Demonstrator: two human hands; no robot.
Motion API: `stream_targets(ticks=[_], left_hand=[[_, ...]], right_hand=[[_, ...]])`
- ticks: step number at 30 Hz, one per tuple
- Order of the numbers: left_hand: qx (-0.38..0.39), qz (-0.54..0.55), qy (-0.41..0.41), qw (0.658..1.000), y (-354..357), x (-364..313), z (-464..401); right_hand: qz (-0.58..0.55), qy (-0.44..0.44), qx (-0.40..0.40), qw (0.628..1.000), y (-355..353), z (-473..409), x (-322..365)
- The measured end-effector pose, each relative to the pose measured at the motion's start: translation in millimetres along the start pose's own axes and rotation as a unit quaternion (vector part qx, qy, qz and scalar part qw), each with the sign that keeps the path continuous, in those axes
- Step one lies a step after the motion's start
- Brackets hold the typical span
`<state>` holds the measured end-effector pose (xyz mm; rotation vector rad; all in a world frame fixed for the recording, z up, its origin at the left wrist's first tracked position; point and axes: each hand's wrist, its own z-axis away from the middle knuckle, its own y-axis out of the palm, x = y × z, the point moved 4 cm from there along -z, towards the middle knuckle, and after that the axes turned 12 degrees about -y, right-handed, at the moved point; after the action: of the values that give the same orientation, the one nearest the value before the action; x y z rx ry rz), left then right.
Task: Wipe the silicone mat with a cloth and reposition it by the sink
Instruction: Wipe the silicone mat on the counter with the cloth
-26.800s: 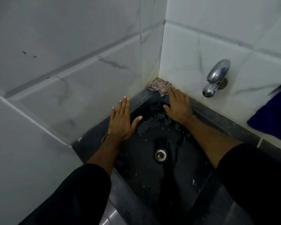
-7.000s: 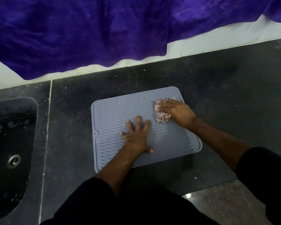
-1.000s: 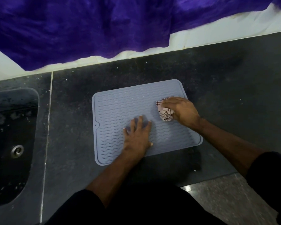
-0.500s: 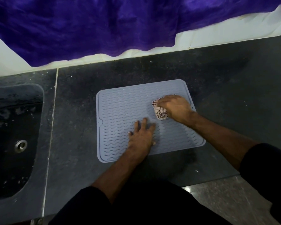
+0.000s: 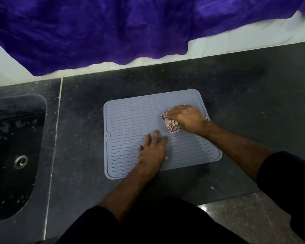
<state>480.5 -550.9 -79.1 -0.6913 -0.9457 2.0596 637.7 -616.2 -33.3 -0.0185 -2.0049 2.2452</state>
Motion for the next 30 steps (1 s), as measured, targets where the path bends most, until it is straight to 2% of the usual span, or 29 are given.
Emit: stream_targets(ticks=[3,6,12,17,20,25,30], left_hand=[[-0.003,-0.003,-0.007,1.000,1.9,-0.7,-2.9],[-0.007,-0.003,-0.007,1.000,3.2,1.0,-4.1],[-0.014,-0.007,0.003,1.000,4.8,2.1,-4.5],[-0.005,-0.005,-0.005,1.000,5.4,1.2,-6.3],[-0.001,-0.001,-0.009,1.000,5.6,1.9,-5.8],[-0.014,-0.003,0.010,1.000,5.0,3.1,-3.9],[-0.010,-0.004,0.008,1.000,3.3,2.5,-1.7]], right_hand=[[-0.018,-0.020,-0.033,0.999,4.7,-2.8,10.9],[-0.029,-0.039,-0.007,0.999,16.8,-4.7,22.3],[-0.024,-0.002,0.013,1.000,5.6,10.5,0.1],[-0.027,-0.003,-0.007,1.000,3.2,1.8,11.1],[-0.027,-0.021,0.028,0.999,11.0,-7.2,20.9],[-0.011,0.021,0.042,0.999,0.3,4.6,2.3],[-0.031,0.023,0.001,0.999,-3.0,5.3,8.0]])
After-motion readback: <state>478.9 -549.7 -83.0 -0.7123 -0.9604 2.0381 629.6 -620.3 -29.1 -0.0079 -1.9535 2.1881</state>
